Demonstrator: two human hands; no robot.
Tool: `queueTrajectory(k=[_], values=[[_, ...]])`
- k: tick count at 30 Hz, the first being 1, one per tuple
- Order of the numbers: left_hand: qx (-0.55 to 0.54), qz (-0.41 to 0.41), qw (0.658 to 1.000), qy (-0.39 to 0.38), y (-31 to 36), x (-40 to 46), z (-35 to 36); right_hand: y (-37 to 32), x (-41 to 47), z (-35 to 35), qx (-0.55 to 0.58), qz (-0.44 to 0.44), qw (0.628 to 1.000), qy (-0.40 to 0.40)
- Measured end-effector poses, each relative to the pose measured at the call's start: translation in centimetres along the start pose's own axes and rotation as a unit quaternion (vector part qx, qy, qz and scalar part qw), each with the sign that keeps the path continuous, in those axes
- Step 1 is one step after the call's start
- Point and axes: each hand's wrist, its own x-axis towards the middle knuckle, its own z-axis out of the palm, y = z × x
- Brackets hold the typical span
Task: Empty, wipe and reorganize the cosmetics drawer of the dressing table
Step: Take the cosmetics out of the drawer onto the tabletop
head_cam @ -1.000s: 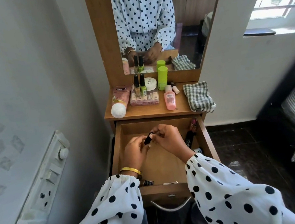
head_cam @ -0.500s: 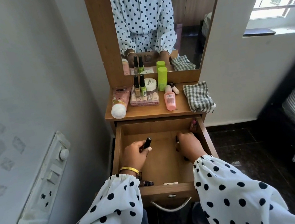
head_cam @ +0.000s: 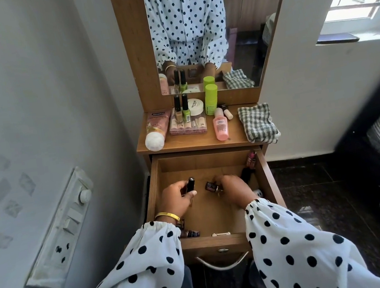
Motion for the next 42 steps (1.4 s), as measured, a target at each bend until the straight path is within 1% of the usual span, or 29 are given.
queueTrajectory(k=[2,4,5,8,10,14,17,19,24,28,33,38,42], values=[[-0.025,-0.001,1.0,0.006,0.0,-0.1,0.0,-0.5,-0.4,-0.4,0.11,0.004,0.994,0.012],[-0.059,-0.001,0.998,0.015,0.2,-0.4,0.1,-0.9,-0.9,-0.9,0.211,0.006,0.977,0.03],[-0.077,-0.003,0.997,0.023,0.5,-0.5,0.1,-1.2,-1.0,-1.2,0.245,0.003,0.969,0.039],[-0.148,-0.012,0.987,0.063,1.8,-0.3,-0.1,-1.8,-1.2,-2.5,0.32,-0.011,0.945,0.071],[-0.192,-0.014,0.978,0.084,3.0,0.2,-0.4,-2.3,-1.1,-3.7,0.351,-0.019,0.932,0.087],[-0.206,0.006,0.972,0.113,5.5,2.0,-1.3,-3.5,-0.8,-7.0,0.416,-0.061,0.9,0.117],[-0.195,0.04,0.97,0.141,7.2,3.8,-2.1,-3.7,0.2,-9.3,0.394,-0.068,0.903,0.16],[-0.169,0.061,0.972,0.153,8.3,5.0,-2.6,-3.6,1.1,-10.8,0.391,-0.048,0.9,0.187],[-0.136,0.081,0.977,0.145,11.2,8.1,-3.5,-3.0,4.1,-14.5,0.344,-0.014,0.908,0.238],[-0.117,0.08,0.98,0.137,12.9,10.2,-3.4,-2.9,6.2,-15.9,0.296,0.005,0.927,0.232],[-0.089,0.066,0.984,0.139,13.6,12.1,-2.5,-2.6,8.4,-15.6,0.249,0.001,0.944,0.218],[-0.039,0.071,0.986,0.148,13.4,13.4,-2.1,-2.5,9.8,-15.0,0.221,-0.012,0.947,0.232],[-0.016,0.081,0.985,0.15,13.3,13.9,-1.7,-2.2,10.3,-14.7,0.202,-0.009,0.955,0.217]])
